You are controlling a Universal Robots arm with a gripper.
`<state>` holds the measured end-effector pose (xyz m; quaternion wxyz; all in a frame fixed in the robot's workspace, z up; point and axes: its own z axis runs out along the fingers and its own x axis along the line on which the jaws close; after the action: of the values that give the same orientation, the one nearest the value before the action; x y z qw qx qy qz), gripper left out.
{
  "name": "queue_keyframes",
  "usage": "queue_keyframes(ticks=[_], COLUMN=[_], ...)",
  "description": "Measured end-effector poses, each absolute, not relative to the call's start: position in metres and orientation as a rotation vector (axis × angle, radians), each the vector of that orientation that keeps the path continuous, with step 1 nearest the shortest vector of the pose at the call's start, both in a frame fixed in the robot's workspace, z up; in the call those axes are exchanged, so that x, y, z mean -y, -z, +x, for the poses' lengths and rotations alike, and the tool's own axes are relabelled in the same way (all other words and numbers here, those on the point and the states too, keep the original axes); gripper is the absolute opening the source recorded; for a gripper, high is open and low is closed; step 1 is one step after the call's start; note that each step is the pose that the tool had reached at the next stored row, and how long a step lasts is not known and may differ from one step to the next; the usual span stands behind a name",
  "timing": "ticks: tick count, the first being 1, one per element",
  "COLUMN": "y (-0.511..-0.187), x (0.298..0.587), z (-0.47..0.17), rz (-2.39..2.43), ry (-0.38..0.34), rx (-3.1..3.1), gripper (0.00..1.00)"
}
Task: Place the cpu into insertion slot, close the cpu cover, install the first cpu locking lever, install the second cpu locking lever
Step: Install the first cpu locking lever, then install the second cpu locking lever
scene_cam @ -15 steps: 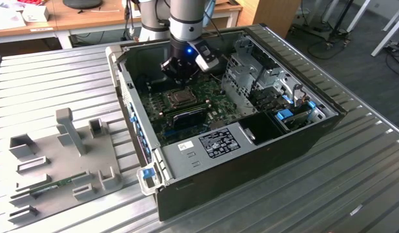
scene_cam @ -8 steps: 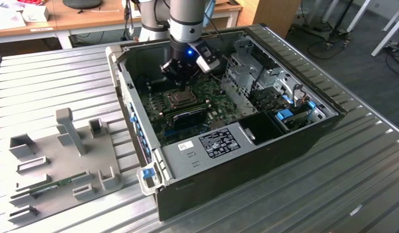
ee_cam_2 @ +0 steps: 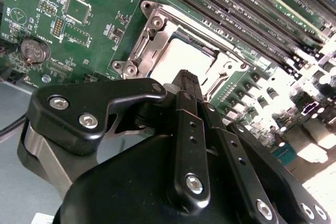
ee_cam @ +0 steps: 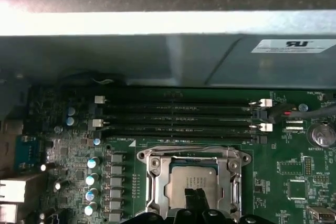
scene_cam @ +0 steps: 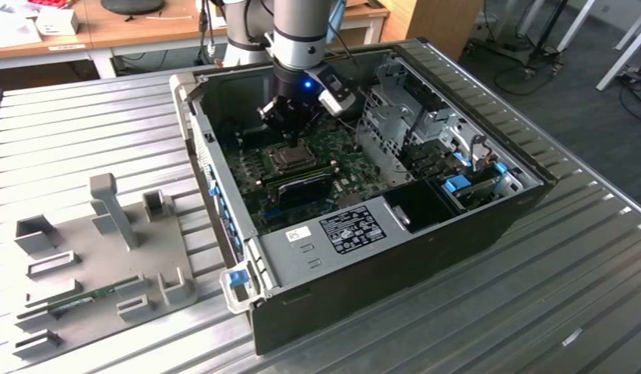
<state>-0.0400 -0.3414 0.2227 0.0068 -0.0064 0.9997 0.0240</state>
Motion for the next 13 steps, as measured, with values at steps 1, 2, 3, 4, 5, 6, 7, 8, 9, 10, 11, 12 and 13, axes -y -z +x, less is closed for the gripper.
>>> queue_keyframes(ticks=[1, 2, 3, 4, 5, 6, 7, 8, 9, 10, 11, 12, 13], y=[-0.2227, -0.2227, -0.2228, -0.2228, -0.2228, -0.2228, -0.2228, -0.2228, -0.2228, -0.2228, -0.2228, -0.2228, -0.2228], x=[0.3414, 0.3414, 0.3415, 0.3415, 0.3415, 0.3418, 0.3423, 0.3423, 0.3423, 0.3432, 0.3440, 0.3440, 0.3441], z=[-0.0400, -0.0400, -0.0400, -0.0400, -0.0400, -0.0400, -0.0400, -0.0400, -0.0400, -0.0400, -0.0400, -0.0400, -0.0400], rz=[-0.021, -0.021, -0.021, -0.021, -0.021, -0.022, -0.022, -0.021, -0.021, -0.021, -0.021, -0.021, -0.021], ry=[-0.075, -0.075, -0.075, -0.075, -0.075, -0.075, -0.075, -0.075, -0.075, -0.075, -0.075, -0.075, -0.075], rx=[-3.127, -3.127, -3.127, -3.127, -3.127, -3.127, -3.127, -3.127, -3.127, -3.127, -3.127, -3.127, -3.127], gripper=[0.10, 0.10, 0.10, 0.10, 0.10, 0.10, 0.10, 0.10, 0.10, 0.10, 0.10, 0.10, 0.10])
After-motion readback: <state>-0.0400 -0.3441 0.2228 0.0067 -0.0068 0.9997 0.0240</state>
